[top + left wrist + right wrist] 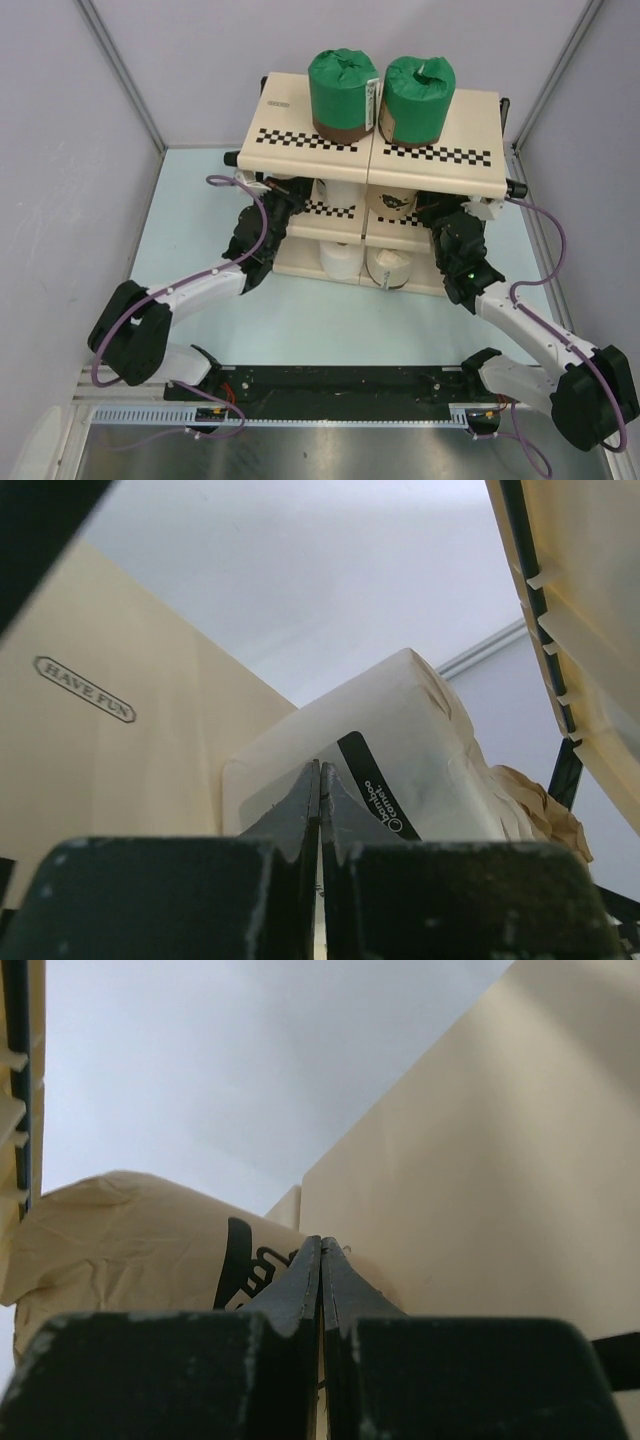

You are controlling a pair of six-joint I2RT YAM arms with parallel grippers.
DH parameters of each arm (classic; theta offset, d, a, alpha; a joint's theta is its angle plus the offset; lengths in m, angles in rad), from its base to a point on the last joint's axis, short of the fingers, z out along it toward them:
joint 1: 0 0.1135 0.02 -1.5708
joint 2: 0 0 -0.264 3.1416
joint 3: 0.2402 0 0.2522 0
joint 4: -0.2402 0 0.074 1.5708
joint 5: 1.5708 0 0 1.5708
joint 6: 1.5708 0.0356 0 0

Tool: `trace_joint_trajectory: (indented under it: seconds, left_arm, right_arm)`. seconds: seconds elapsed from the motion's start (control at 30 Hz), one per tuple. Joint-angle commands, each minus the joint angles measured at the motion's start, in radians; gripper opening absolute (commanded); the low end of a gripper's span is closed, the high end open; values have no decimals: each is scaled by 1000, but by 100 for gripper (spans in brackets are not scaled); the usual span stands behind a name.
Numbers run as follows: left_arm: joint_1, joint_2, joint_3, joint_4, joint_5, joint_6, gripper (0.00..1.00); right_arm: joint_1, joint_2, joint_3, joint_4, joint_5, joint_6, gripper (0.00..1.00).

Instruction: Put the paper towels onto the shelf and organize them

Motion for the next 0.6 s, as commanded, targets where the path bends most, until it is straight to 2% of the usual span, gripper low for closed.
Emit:
trace_joint_trajectory:
  seconds: [0.0, 0.27, 0.57]
  left_arm:
    - [5, 35, 83, 67, 106, -21, 0]
    - [-9, 57, 86, 81, 179, -17, 0]
    - [-9, -95, -37, 23, 119, -3, 0]
  right_arm:
    - [-7, 17, 21, 87, -60, -29, 0]
    - [-8, 28, 24, 97, -94, -41, 0]
    - [-13, -92, 24, -8, -18, -84, 0]
